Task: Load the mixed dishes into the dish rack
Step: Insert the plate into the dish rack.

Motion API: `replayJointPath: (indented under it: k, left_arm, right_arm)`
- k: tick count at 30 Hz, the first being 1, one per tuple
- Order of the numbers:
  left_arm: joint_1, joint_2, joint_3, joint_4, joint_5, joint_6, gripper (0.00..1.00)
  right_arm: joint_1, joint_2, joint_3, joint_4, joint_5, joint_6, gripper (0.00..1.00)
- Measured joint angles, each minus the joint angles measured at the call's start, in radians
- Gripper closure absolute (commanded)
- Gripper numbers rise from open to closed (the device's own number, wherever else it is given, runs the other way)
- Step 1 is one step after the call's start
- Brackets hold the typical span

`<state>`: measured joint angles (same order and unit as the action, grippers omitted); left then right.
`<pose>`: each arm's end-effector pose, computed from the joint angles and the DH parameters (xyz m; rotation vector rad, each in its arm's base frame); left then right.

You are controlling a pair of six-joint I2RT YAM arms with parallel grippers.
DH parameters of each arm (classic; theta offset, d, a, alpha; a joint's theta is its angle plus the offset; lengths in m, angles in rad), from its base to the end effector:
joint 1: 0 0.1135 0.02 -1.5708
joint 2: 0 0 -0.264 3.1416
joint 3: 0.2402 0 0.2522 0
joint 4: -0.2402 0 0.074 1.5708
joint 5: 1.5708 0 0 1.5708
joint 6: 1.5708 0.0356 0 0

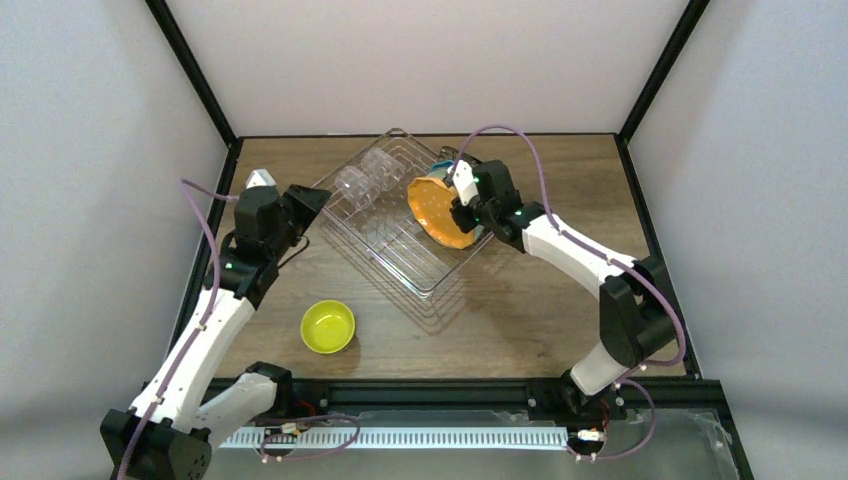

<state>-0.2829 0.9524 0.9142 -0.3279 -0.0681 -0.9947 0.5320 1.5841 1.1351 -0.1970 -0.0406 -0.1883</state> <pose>0.2084 -0.0580 0.3400 -0.7470 1.8741 -0.7717 0.3076 0.1827 0.2592 -0.8056 2.0754 0.2343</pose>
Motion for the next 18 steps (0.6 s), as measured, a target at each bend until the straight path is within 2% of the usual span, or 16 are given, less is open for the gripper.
replayJointPath:
  k: [18]
  left_arm:
    - [0.000,0.008,0.000,0.000,-0.002,0.007,0.00]
  right_arm:
    - [0.021,0.000,-0.049,0.065,-0.001,-0.008,0.99]
